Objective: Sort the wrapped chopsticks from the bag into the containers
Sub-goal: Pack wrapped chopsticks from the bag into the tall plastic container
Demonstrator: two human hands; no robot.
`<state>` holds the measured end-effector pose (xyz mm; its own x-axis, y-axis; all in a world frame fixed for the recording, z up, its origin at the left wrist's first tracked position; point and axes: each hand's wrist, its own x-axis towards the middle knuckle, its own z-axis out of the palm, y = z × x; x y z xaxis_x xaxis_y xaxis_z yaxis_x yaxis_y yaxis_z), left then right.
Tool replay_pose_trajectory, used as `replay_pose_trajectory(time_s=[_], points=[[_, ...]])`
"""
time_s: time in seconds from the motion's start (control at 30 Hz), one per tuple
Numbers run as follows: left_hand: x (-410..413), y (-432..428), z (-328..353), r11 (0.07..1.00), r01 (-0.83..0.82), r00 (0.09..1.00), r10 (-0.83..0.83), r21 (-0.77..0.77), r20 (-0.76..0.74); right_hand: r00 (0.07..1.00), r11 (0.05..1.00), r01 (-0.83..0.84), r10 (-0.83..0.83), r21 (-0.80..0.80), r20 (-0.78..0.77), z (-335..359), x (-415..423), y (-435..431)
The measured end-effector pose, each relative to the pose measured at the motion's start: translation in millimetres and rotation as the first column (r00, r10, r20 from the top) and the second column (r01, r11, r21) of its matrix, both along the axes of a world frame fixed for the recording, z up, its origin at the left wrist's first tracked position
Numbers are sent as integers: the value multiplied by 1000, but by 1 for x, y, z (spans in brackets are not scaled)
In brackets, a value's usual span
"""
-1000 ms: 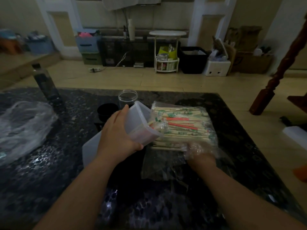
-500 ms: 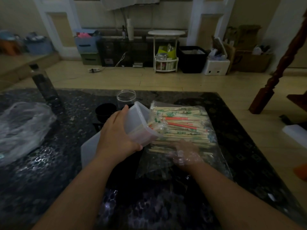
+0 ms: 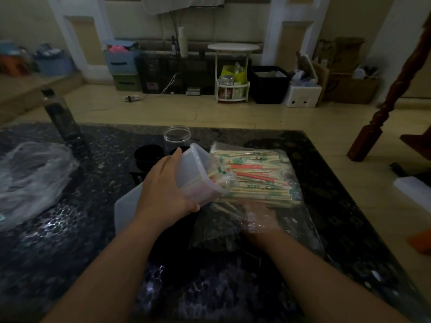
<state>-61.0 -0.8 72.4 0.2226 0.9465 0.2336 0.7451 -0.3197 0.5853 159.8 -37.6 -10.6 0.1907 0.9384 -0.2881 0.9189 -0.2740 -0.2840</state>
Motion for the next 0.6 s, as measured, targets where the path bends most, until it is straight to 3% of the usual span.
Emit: replay_pose_trajectory(time_s=[0.07,0.17,0.43,0.6], points=[[1,-2,1,1000,2,1000,-2,-3,-17,994,992,-67,76,-103,82,-2,4,-4],[1,-4,2,1000,13,999,-13,-1,-31,981,995,-99,97,1,169,-7,9,-15],[0,-11,3,999,33,999,-33,6,-31,961,992,-107,86,67,262,35,-8,-50],[-3,-12,0,999,29,998,-28,22,-53,987,997,-67,62,27,146,69,-7,-66]])
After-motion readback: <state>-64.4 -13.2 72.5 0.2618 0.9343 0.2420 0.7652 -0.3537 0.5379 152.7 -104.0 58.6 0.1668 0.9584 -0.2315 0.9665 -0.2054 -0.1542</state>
